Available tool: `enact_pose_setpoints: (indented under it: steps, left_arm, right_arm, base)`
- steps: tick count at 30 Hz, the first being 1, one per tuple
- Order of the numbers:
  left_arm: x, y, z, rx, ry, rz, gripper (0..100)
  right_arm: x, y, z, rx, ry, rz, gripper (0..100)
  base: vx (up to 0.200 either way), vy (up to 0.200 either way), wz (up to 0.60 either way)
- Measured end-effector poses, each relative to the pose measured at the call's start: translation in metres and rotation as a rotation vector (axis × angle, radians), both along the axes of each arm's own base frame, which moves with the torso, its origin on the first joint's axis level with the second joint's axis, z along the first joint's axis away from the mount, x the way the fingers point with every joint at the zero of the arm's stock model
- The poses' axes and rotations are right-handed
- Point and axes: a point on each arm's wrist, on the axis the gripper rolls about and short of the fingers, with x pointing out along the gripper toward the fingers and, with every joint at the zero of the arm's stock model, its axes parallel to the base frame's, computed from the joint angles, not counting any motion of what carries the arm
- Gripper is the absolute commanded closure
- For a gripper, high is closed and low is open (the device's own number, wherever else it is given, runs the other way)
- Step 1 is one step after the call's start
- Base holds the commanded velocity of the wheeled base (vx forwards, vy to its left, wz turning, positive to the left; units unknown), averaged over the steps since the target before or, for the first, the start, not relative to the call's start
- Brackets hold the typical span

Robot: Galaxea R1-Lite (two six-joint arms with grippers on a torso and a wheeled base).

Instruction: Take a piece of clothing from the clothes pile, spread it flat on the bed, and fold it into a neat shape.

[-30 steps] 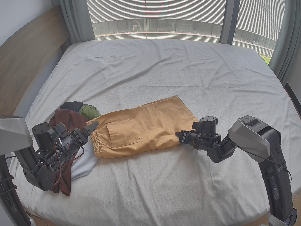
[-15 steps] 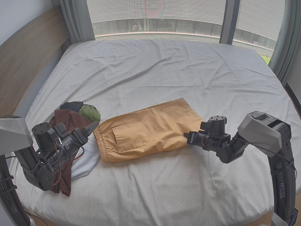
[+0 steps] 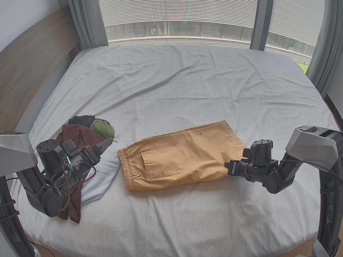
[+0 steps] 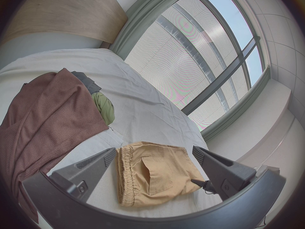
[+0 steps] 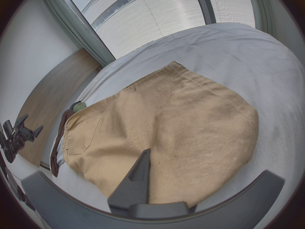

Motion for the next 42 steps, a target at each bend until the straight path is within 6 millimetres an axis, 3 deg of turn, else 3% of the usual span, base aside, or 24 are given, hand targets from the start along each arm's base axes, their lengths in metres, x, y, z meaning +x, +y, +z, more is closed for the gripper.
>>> enact_pose_setpoints:
  steps: [15, 27, 28, 36, 42]
  left_arm:
    - [0.0, 0.0, 0.0, 0.0, 0.002, 0.0, 0]
    - [-0.001, -0.001, -0.001, 0.001, 0.007, -0.004, 0]
    - [-0.002, -0.001, -0.001, 0.001, 0.007, -0.005, 0]
    - [-0.003, -0.004, -0.003, 0.002, 0.015, -0.016, 0]
    - [-0.009, -0.01, -0.009, 0.007, 0.049, -0.039, 0]
  right_arm:
    - [-0.075, -0.017, -0.004, -0.097, 0.148, -0.004, 100]
    - [-0.095, -0.023, -0.012, -0.132, 0.192, -0.012, 100]
    - [-0.095, -0.023, -0.013, -0.131, 0.189, -0.012, 0]
    - [-0.105, -0.022, -0.022, -0.138, 0.202, 0.003, 0]
    - [-0.132, -0.018, -0.027, -0.151, 0.28, 0.098, 0]
  base:
    - [0.0, 0.0, 0.0]
    - [0.0, 0.0, 0.0]
    - [0.0, 0.0, 0.0]
    - [0.0, 0.0, 0.0]
    - [0.0, 0.0, 0.0]
